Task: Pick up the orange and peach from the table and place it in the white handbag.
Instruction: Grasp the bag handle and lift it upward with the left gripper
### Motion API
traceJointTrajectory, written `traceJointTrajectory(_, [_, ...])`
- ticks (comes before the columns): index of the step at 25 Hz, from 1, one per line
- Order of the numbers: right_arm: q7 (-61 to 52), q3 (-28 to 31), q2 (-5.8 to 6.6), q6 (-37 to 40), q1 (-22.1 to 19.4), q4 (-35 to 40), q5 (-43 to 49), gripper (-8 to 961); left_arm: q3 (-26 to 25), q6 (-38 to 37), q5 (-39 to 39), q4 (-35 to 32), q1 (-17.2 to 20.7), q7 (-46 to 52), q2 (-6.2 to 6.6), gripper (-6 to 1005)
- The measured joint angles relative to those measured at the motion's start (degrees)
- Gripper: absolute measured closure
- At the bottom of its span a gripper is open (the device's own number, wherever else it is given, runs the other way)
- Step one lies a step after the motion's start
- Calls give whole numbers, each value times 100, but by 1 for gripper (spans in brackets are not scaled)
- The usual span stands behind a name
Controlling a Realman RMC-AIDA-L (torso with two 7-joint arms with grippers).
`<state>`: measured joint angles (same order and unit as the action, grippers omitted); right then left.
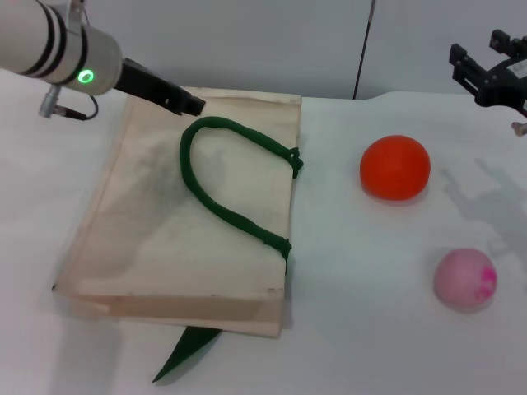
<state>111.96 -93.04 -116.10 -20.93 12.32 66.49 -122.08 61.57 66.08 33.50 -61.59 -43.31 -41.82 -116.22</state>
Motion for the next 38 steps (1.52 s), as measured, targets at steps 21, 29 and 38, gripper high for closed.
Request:
traceJointTrajectory(21, [-7, -36, 0, 2, -11, 58, -30, 349, 123, -421, 112, 901, -64, -106, 10, 605])
traceJointTrajectory(29, [-7, -47, 0, 2, -25, 124, -30, 349, 92, -566, 112, 1306, -163, -95, 34, 610])
traceJointTrajectory(38, [-7, -55, 0, 2, -36, 181, -34, 349, 102, -716, 112, 1552, -247, -96, 46, 616])
